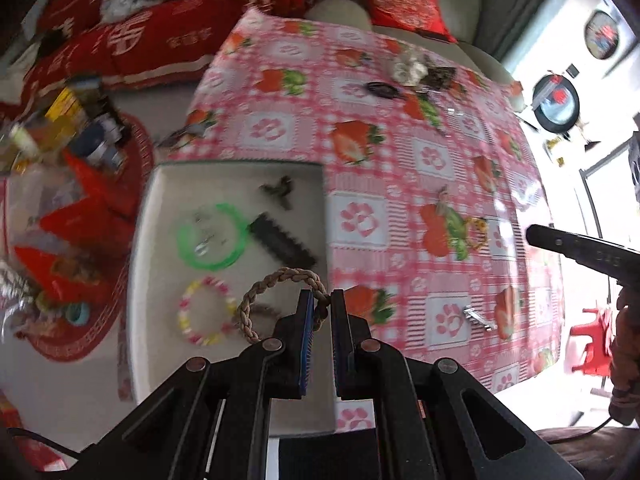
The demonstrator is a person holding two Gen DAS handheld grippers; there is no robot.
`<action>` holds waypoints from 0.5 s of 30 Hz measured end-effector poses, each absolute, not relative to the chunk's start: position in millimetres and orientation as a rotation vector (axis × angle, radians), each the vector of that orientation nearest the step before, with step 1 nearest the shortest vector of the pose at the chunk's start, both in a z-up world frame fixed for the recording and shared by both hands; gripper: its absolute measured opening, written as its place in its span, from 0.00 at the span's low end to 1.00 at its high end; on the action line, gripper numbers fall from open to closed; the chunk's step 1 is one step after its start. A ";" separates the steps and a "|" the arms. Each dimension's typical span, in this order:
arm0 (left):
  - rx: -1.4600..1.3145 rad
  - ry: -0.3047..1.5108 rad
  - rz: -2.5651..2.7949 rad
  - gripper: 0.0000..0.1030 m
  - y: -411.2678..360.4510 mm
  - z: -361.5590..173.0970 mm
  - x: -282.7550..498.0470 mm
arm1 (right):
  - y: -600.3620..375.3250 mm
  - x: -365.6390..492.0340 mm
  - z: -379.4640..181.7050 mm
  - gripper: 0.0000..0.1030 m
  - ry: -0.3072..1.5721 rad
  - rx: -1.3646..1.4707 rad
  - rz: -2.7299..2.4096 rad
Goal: Organize jewelry
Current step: 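Carry the braided bracelet and yellow hair tie into the white tray and release both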
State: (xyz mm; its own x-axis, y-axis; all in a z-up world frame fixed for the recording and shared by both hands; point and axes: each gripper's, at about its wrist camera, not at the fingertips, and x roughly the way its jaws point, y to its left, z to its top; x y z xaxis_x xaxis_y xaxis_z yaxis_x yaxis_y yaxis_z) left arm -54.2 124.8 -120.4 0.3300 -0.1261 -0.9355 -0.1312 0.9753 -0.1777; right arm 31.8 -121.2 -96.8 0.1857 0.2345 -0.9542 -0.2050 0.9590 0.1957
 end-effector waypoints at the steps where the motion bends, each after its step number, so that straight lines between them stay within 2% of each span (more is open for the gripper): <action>1: -0.247 1.241 0.019 0.14 131.6 -122.2 -59.0 | -116.9 30.9 -98.7 0.02 1.352 0.013 0.315; 4: -0.266 1.250 0.069 0.14 149.1 -125.7 -71.5 | -120.3 37.5 -116.4 0.04 1.395 0.054 0.302; 5: -0.269 1.249 0.081 0.14 152.9 -126.3 -74.4 | -124.1 40.6 -124.0 0.15 1.419 0.078 0.291; 6: -0.273 1.250 0.091 0.14 156.0 -127.0 -76.9 | -132.3 46.6 -138.2 0.39 1.457 0.123 0.259; 7: -0.274 1.251 0.101 0.14 159.7 -127.9 -79.4 | -137.9 50.0 -146.8 0.51 1.469 0.145 0.233; 8: -0.274 1.253 0.108 0.14 161.3 -129.1 -81.1 | -143.7 53.8 -155.6 0.56 1.469 0.153 0.202; 15: -0.275 1.293 0.129 0.14 162.9 -142.2 -84.6 | -144.6 82.1 -207.8 0.48 1.489 0.006 0.099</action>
